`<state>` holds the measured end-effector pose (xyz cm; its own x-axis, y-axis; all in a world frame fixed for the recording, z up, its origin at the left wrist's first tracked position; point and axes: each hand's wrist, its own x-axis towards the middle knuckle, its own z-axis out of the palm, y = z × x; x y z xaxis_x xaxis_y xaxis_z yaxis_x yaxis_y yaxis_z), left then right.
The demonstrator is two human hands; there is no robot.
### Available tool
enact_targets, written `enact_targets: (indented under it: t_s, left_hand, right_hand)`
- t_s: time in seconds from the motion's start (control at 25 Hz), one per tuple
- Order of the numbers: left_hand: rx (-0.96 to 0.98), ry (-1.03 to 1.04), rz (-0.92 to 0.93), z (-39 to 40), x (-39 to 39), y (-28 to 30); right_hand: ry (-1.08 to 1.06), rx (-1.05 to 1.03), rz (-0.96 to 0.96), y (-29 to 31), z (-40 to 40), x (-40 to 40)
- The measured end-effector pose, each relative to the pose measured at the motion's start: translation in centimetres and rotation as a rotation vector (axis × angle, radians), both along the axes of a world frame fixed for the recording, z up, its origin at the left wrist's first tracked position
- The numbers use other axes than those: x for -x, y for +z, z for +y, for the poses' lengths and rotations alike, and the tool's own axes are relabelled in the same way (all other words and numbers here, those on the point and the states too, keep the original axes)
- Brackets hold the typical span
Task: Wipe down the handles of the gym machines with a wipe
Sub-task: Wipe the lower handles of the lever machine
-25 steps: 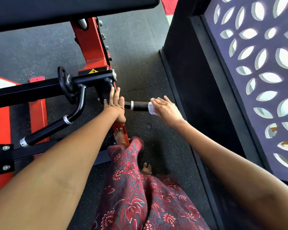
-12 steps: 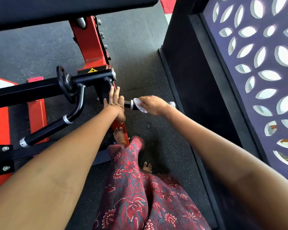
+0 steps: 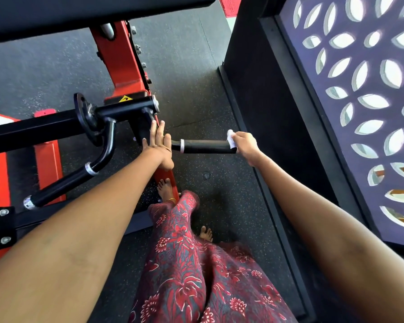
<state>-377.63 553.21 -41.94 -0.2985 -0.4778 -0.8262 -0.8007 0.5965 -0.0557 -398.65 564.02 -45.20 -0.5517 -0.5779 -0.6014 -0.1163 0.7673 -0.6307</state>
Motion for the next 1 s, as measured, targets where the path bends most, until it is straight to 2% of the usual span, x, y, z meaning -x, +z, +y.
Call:
enact_targets:
  t_s: [0.08, 0.16, 0.36, 0.48, 0.64, 0.72, 0.84, 0.92, 1.0]
  left_hand:
    - [0.001, 0.002, 0.007, 0.0, 0.0, -0.1]
    - [0.008, -0.001, 0.008, 0.1, 0.0, -0.2]
    - [0.013, 0.004, 0.006, 0.1, 0.0, -0.2]
    - [0.020, 0.000, 0.019, 0.1, 0.0, -0.3]
    - [0.017, 0.000, 0.016, 0.1, 0.0, -0.2]
    - [0.016, 0.003, 0.016, 0.1, 0.0, -0.3]
    - [0.029, 0.023, 0.022, 0.1, 0.1, -0.4]
    - [0.028, 0.035, 0.020, 0.0, 0.1, -0.5]
    - [0.032, 0.031, 0.013, 0.0, 0.0, -0.5]
  right_hand:
    - [-0.455, 0.091, -0.323, -0.5, 1.0, -0.7]
    - [-0.784, 0.178, -0.589, -1.0, 2.3, -2.2]
    - [-1.218, 0.392, -0.959, -0.9, 0.2, -7.1]
    - [-1.286, 0.465, -0.911, -0.1, 0.6, -7.7]
    - [-1.498, 0.629, -1.057, 0.3, 1.5, -6.4]
    - [-1.451, 0.624, -1.079, 0.7, 0.3, -7.8]
    - [-1.322, 0.501, -1.150, 0.5, -1.4, -10.7]
    - [-1.329, 0.443, -1.152, 0.2, -1.4, -10.5]
    - [-1.366, 0.486, -1.130, -0.2, -0.1, -8.9]
